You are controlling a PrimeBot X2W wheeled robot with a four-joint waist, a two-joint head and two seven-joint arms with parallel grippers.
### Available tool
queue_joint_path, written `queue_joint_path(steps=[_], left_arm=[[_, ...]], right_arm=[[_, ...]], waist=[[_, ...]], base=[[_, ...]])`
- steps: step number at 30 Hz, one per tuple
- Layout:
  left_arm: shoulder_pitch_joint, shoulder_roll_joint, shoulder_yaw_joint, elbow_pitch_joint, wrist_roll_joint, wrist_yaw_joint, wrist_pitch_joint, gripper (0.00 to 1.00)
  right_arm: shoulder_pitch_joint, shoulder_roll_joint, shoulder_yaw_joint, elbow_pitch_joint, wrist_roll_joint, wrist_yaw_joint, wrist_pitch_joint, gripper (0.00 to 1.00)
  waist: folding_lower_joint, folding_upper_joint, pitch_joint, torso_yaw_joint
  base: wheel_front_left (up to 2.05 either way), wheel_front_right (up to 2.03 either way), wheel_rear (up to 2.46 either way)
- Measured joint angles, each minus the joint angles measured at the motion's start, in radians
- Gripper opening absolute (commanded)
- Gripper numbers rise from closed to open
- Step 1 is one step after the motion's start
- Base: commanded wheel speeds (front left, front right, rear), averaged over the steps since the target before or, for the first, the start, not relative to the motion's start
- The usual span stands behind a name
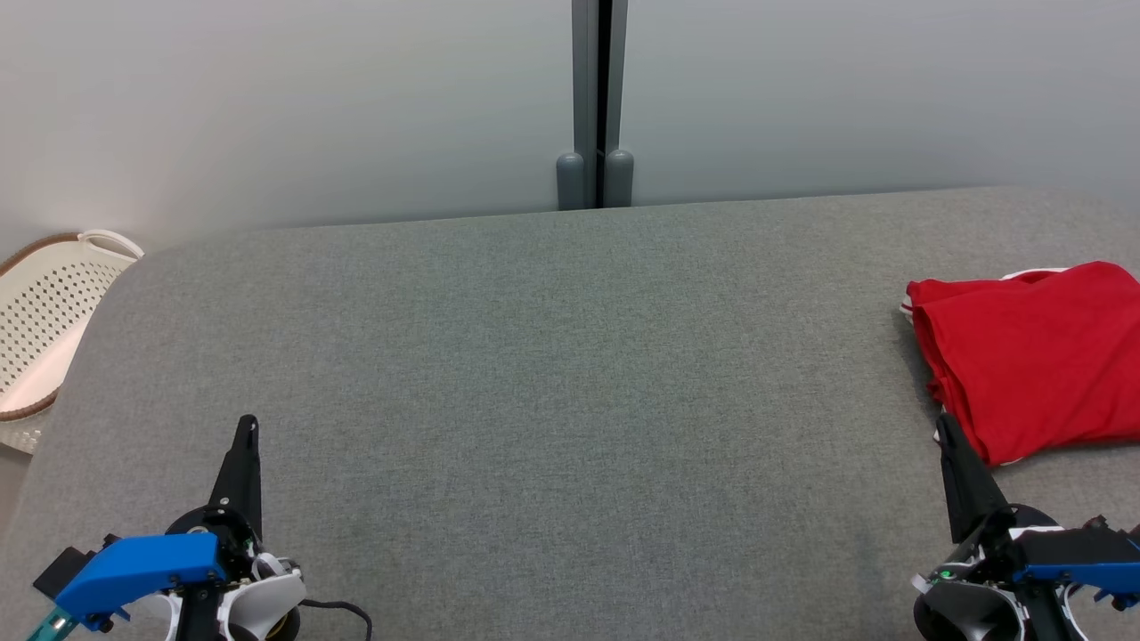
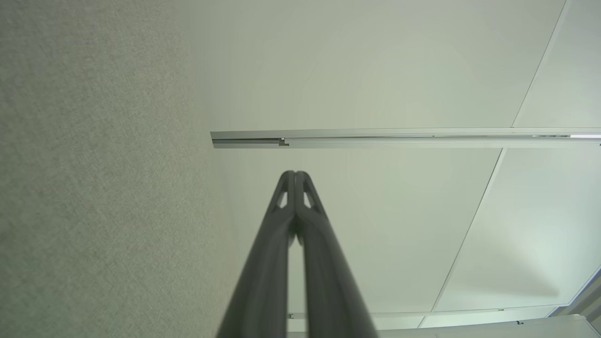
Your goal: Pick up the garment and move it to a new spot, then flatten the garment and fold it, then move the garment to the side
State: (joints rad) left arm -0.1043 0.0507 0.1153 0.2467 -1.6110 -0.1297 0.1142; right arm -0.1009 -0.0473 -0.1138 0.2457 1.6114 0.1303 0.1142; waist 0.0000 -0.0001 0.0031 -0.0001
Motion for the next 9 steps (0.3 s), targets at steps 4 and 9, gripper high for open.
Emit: queue_joint_path(steps=[4, 9], left_arm=[[0.0, 0.0, 0.0, 0.0, 0.0, 0.0, 0.0, 0.0], [0.0, 0.0, 0.0, 0.0, 0.0, 0.0, 0.0, 0.0]], right_arm=[[0.0, 0.0, 0.0, 0.0, 0.0, 0.0, 0.0, 0.0], [0.0, 0.0, 0.0, 0.0, 0.0, 0.0, 0.0, 0.0]], waist=[[0.0, 0.0001, 0.0, 0.0], [0.0, 0.0, 0.0, 0.0]], base=[[0.0, 0.0, 0.0], [0.0, 0.0, 0.0]])
